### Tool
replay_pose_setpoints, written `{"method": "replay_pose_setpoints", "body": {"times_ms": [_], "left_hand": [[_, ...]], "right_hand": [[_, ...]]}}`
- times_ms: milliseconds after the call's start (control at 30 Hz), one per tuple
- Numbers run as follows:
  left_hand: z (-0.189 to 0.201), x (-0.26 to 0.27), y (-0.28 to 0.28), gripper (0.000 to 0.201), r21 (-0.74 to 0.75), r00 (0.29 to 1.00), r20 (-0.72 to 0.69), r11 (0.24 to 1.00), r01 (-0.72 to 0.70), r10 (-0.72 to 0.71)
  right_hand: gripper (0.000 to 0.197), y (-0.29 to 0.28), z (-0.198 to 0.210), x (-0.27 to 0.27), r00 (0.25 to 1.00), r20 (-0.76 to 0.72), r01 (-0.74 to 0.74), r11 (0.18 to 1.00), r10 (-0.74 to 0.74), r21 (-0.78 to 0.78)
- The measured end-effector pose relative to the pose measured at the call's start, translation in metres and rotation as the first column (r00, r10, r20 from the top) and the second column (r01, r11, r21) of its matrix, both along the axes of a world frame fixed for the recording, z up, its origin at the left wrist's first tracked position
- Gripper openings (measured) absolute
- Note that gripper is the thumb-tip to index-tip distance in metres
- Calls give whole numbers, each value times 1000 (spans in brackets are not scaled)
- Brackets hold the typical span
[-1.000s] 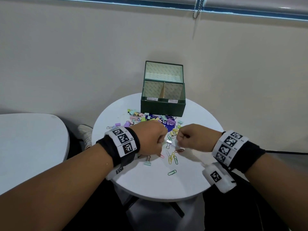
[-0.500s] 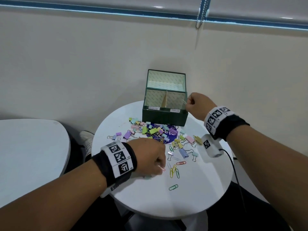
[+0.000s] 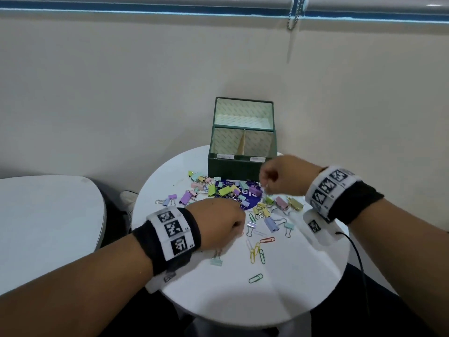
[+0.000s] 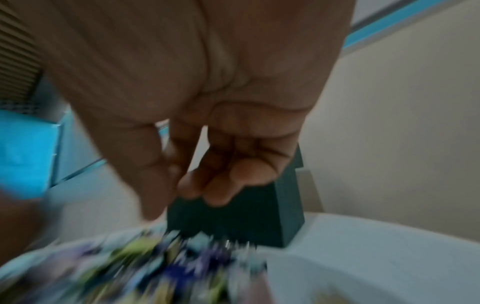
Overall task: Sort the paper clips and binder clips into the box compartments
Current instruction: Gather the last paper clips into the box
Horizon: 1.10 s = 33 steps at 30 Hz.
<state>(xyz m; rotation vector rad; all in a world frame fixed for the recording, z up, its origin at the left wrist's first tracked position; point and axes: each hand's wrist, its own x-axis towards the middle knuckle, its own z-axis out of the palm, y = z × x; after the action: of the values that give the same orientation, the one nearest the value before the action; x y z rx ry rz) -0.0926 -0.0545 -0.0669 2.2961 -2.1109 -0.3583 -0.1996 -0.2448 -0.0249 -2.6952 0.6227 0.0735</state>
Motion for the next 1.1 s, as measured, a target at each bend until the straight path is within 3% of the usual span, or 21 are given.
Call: {"method": "replay_pose_setpoints", "body": {"times_ms": [133, 333, 500, 633, 733, 833, 900, 1000, 1100], "left_hand": [[33, 17, -38, 17, -18, 990, -84, 993, -118, 116], [78, 41, -119, 26, -227, 966, 9, 941, -250, 259], [71, 49, -157, 23, -168, 960, 34, 948, -270, 279], [70, 49, -161, 30, -106, 968, 45, 965, -241, 246], [71, 47, -139, 34, -162, 972, 31, 961, -225, 233], [67, 30, -91, 25, -275, 991, 101, 960, -56, 87], [57, 14, -52, 17, -257, 987, 142, 960, 113, -78], [39, -6, -9, 21, -53, 958, 134, 963, 263, -254], [18, -19, 1, 35, 172, 912, 175, 924, 342, -371]], "right_hand": [[9, 9, -28, -21, 982, -163, -97, 995, 90, -36], [19, 15, -42, -17, 998, 26, -54, 998, 55, -24], [32, 24, -52, -14, 986, 101, -133, 991, 135, -29], [21, 27, -53, -17, 981, 64, -178, 983, 181, -41], [13, 30, -54, -16, 976, 68, -196, 973, 205, -117], [17, 33, -58, -15, 979, 68, -179, 971, 191, -157], [17, 32, -56, -14, 988, 99, -105, 986, 118, -129], [10, 30, -51, -16, 994, 101, -34, 995, 44, -97], [25, 32, -47, -16, 998, 44, -43, 996, 47, -84]]}}
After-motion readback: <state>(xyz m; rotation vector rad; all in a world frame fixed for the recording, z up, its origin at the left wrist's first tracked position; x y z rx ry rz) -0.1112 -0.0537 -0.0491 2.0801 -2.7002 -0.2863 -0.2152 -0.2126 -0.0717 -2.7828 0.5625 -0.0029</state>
